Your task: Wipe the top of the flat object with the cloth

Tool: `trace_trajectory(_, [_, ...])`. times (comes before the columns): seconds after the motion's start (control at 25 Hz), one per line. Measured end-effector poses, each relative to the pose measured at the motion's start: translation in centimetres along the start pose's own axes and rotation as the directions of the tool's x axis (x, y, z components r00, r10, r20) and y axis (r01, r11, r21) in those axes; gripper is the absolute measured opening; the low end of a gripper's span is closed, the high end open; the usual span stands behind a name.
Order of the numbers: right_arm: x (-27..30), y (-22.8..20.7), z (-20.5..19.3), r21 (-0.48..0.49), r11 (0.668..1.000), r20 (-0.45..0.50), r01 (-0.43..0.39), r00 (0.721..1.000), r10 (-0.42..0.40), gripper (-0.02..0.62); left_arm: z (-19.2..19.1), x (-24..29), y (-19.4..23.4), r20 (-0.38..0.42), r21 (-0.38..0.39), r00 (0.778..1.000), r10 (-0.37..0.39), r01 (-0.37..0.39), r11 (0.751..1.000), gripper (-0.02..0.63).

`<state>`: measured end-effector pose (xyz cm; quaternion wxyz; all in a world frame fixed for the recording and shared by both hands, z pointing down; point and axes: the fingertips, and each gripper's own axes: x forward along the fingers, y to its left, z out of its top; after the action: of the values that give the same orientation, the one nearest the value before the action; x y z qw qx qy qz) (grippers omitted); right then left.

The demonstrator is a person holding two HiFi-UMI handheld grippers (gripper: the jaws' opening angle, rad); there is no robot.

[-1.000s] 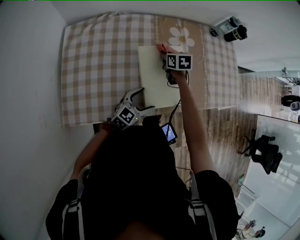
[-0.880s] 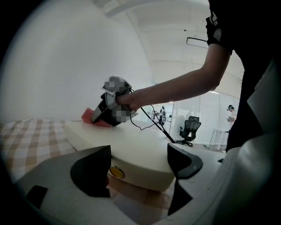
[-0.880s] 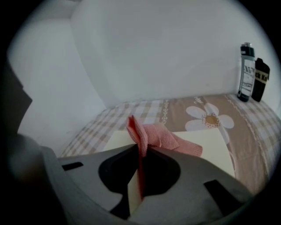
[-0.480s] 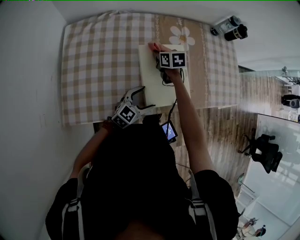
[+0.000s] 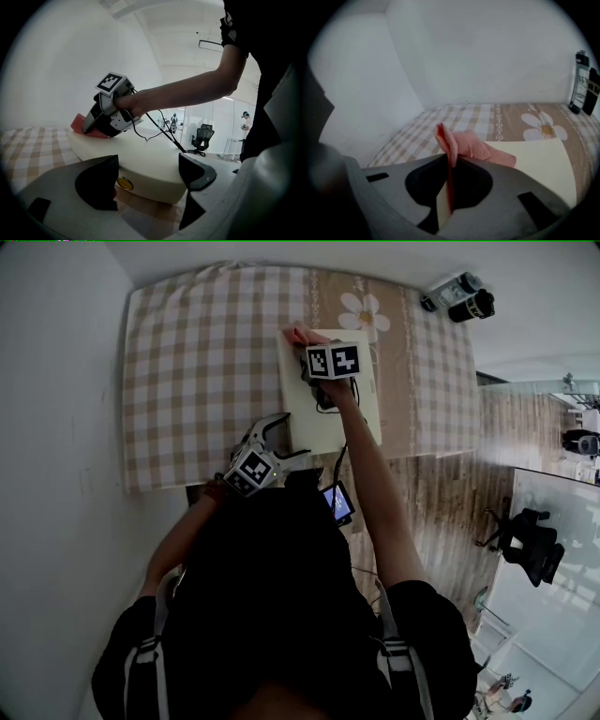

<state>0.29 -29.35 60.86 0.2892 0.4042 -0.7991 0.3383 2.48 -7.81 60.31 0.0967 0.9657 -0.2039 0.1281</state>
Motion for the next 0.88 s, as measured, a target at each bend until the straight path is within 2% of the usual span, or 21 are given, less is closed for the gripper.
trace_trajectory(0.6, [0.1,3.4,-1.5,-0.059,0.998,-0.003,-0.029,1.000,0.029,0.011,-0.8,-0.4,-1.2,-0.007,0.008,1.000,-0.006,0.006,1.000,0.413])
trace_trajectory(0.88, [0.5,5.0,-1.2,-0.135,0.988,-0.017,-0.072,0.997,0.071,0.012,-0.6,-0.1,-0.1,-0.007,0.003,1.000,-0.003,0.003,1.000,0.413])
